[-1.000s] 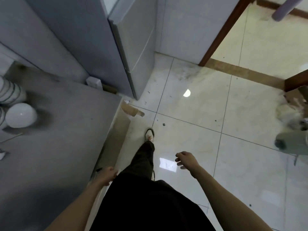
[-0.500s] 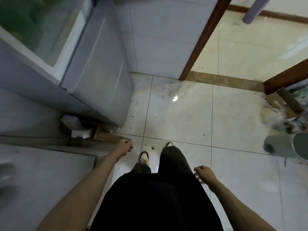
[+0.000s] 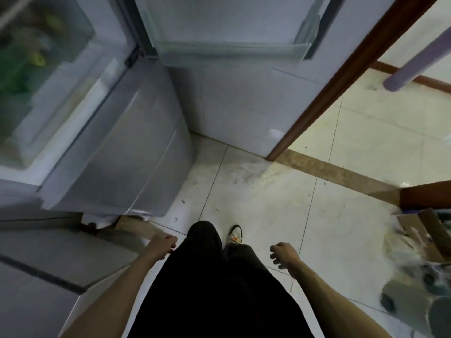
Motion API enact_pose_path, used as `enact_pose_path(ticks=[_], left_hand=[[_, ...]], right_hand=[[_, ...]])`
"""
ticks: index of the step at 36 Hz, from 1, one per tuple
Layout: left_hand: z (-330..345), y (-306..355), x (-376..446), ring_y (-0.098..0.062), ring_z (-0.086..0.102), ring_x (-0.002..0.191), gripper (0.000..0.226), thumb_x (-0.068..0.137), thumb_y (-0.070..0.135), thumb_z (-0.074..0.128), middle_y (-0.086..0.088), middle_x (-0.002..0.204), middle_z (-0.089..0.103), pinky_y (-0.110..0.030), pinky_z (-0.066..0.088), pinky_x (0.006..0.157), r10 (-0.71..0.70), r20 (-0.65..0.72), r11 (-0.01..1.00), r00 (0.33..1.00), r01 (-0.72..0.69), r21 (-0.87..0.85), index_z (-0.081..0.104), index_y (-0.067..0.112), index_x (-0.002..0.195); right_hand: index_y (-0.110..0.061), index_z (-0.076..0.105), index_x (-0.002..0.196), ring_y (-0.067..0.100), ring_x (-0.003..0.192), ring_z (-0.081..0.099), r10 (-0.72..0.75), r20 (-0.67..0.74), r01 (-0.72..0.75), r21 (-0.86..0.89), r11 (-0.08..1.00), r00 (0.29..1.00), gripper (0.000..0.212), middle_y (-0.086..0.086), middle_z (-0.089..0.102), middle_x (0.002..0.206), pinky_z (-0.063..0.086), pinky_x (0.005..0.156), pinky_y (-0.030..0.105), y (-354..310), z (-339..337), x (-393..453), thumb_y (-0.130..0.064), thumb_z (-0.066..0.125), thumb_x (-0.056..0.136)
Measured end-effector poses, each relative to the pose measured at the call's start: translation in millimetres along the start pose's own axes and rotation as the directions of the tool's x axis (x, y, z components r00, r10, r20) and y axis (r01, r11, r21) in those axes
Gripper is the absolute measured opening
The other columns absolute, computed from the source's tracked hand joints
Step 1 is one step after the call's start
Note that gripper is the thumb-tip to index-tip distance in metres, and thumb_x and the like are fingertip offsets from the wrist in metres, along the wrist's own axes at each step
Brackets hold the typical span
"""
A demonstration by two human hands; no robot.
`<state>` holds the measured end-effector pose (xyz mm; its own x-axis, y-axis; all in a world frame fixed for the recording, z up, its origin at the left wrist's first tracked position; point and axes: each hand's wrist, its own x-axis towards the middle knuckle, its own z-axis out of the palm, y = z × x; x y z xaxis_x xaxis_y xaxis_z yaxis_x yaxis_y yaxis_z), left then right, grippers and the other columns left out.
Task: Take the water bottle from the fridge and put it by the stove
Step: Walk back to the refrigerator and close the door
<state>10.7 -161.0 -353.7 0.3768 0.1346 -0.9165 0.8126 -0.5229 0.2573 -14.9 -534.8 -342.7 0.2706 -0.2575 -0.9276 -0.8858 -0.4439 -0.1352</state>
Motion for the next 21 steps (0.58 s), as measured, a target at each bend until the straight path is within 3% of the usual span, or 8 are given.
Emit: enact_pose_path(ticks=[6, 10, 13, 16, 19, 21], left_hand=[[-13.8, 10.2, 2.3, -0.022, 0.054, 0.078, 0.018, 0.107, 0.027, 0.050, -0.010, 0.098, 0.061, -0.028, 0.034, 0.063, -0.112, -0.021, 0.991, 0.993, 0.110, -0.082, 0.056, 0.010, 0.111], [-16.1, 29.6, 14.2, -0.023, 0.056, 0.078, 0.015, 0.104, 0.024, 0.053, -0.009, 0.091, 0.063, -0.029, 0.037, 0.069, -0.121, -0.043, 0.988, 0.992, 0.115, -0.105, 0.058, 0.010, 0.104], [-21.9, 54.6, 26.5, -0.021, 0.057, 0.073, 0.010, 0.102, 0.017, 0.054, -0.009, 0.088, 0.063, -0.030, 0.039, 0.071, -0.150, -0.019, 0.982, 0.988, 0.147, -0.118, 0.059, 0.010, 0.097], [-28.6, 90.1, 41.0, -0.014, 0.060, 0.075, 0.014, 0.103, 0.011, 0.052, -0.012, 0.105, 0.068, -0.029, 0.049, 0.069, -0.045, -0.035, 0.998, 0.998, 0.043, -0.041, 0.065, 0.006, 0.104], [-37.9, 134.8, 37.7, -0.021, 0.057, 0.074, 0.016, 0.102, 0.014, 0.052, -0.015, 0.090, 0.064, -0.028, 0.040, 0.068, 0.042, -0.107, 0.999, 0.993, -0.043, -0.008, 0.063, 0.004, 0.097], [-42.2, 168.9, 31.8, -0.024, 0.060, 0.083, 0.021, 0.102, 0.020, 0.053, -0.016, 0.094, 0.067, -0.031, 0.041, 0.074, 0.121, -0.098, 0.991, 0.988, -0.114, 0.070, 0.063, 0.004, 0.097]], right_hand=[[-0.003, 0.067, 0.103, 0.023, 0.072, 0.058, -0.267, -0.016, 0.268, 0.044, 0.962, 0.963, 0.023, 0.010, 0.068, 0.087, 0.042, 0.066, 0.033, -120.4, -57.4, 13.9, -0.019, 0.053, 0.096], [-0.007, 0.069, 0.103, 0.022, 0.074, 0.060, -0.369, -0.039, 0.370, 0.027, 0.929, 0.929, 0.022, 0.011, 0.072, 0.093, 0.044, 0.066, 0.034, -180.2, -79.8, 29.3, -0.021, 0.054, 0.095], [-0.006, 0.068, 0.104, 0.022, 0.074, 0.060, -0.367, -0.055, 0.368, 0.013, 0.930, 0.929, 0.023, 0.013, 0.072, 0.096, 0.045, 0.066, 0.034, -200.1, -87.9, 37.6, -0.022, 0.054, 0.096], [-0.006, 0.069, 0.103, 0.021, 0.072, 0.061, -0.343, -0.025, 0.343, 0.008, 0.939, 0.939, 0.023, 0.015, 0.074, 0.097, 0.046, 0.065, 0.033, -203.9, -91.6, 42.5, -0.023, 0.055, 0.094], [-0.001, 0.069, 0.101, 0.022, 0.071, 0.062, -0.324, -0.011, 0.323, -0.036, 0.946, 0.946, 0.025, 0.018, 0.075, 0.099, 0.046, 0.064, 0.033, -194.3, -96.4, 49.8, -0.021, 0.055, 0.093], [0.002, 0.068, 0.102, 0.026, 0.072, 0.062, -0.281, 0.001, 0.281, -0.055, 0.958, 0.960, 0.026, 0.021, 0.074, 0.095, 0.046, 0.064, 0.034, -181.1, -101.6, 55.2, -0.019, 0.054, 0.094]])
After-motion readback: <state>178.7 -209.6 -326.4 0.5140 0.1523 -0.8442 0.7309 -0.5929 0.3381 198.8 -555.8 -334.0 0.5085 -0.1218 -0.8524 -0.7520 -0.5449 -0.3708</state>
